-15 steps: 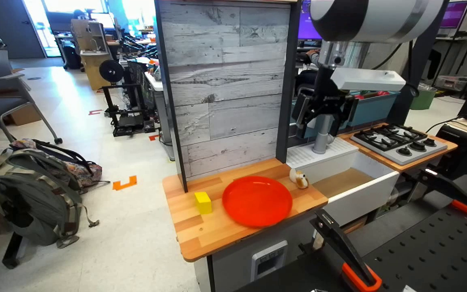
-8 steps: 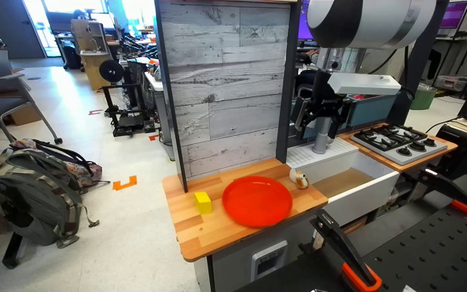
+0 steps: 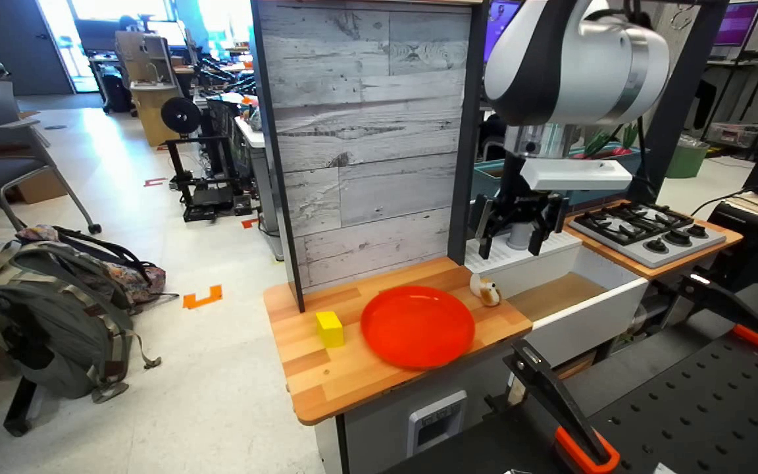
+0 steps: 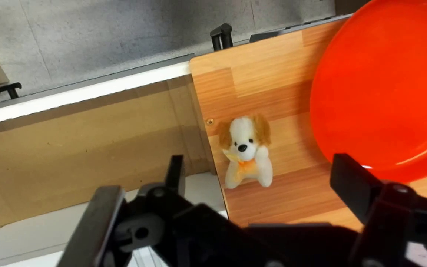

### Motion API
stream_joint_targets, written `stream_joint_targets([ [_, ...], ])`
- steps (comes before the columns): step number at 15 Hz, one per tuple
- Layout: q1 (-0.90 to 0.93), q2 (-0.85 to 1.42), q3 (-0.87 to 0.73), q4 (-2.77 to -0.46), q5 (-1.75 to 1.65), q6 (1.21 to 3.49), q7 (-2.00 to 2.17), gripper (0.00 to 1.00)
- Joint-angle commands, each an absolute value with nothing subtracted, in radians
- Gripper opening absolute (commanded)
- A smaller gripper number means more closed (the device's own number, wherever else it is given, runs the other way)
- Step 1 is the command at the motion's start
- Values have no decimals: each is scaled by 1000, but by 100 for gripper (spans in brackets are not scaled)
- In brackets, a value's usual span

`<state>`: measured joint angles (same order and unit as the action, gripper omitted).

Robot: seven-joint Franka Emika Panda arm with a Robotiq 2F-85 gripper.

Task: Pick the stuffed animal and put it on the plate

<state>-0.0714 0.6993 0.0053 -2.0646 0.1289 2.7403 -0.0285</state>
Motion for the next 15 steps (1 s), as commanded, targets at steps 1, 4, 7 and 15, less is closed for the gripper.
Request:
stream_joint_targets([
  [1, -76, 794, 2, -1956, 119, 2686, -6, 100],
  [4, -71, 852, -3, -1898, 118, 2661, 8, 100],
  [7, -83, 896, 6, -1847, 126, 2636, 8, 100],
  [15, -68, 976, -7, -1757, 116, 2615, 27, 58],
])
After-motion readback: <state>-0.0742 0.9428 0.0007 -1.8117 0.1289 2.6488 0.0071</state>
